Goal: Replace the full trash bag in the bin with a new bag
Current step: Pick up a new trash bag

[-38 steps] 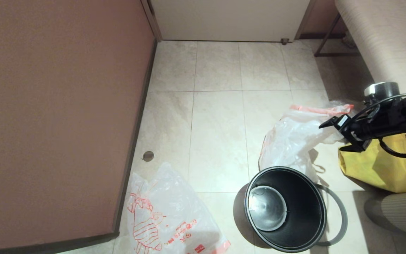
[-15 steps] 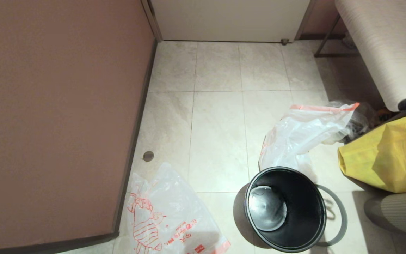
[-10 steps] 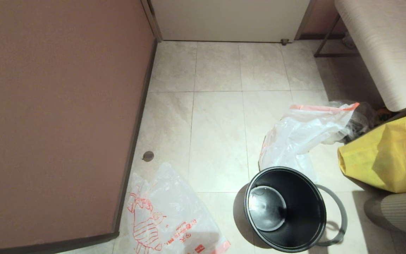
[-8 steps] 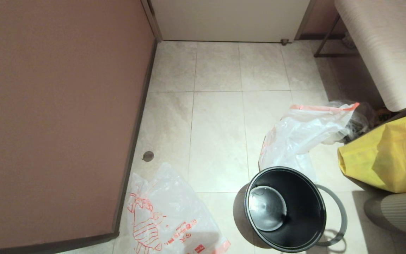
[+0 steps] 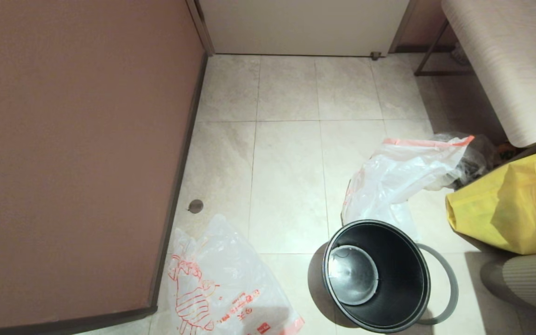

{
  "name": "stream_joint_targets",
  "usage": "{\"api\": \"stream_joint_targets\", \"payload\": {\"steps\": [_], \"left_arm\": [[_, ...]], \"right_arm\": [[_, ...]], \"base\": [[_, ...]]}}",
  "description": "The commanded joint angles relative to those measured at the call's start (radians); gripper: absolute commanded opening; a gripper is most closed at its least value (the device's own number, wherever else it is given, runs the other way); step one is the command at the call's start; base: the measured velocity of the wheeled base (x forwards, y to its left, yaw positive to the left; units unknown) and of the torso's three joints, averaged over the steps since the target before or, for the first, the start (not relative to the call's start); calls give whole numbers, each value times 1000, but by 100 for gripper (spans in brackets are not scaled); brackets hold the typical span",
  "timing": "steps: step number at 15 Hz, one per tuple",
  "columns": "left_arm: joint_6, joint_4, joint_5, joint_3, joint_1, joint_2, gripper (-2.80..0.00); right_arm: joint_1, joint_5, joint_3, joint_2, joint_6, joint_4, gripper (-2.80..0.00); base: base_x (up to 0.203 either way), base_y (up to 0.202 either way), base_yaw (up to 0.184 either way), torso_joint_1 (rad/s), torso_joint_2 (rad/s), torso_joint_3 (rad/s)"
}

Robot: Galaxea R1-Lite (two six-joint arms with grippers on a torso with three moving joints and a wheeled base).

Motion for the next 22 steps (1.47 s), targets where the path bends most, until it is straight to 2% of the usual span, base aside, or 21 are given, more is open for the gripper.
{"api": "stream_joint_targets", "payload": {"steps": [1,4,10,15,18,20,22], "left_arm": [[-1,0,0,0,0,0,-280],[-1,0,0,0,0,0,-280],[-1,0,0,0,0,0,-280],[-1,0,0,0,0,0,-280],[1,0,0,0,0,0,-280],[-1,0,0,0,0,0,-280],[-1,0,0,0,0,0,-280]], "right_arm": [[0,3,11,-39,1,15,-280],[3,31,56,-82,-1,20,-280],[3,33,138,-194,-5,21,-280],[0,-16,140,-196,-4,28,-280],[3,-10,143,-210,-6,11,-280],[5,-8,163,-184,-5,-51,-280],[14,-6,236,-188,-5,-131,-280]], "base": [[0,0,0,0,0,0],[0,0,0,0,0,0],[0,0,0,0,0,0],[0,0,0,0,0,0],[0,0,0,0,0,0],[0,0,0,0,0,0],[0,0,0,0,0,0]]}}
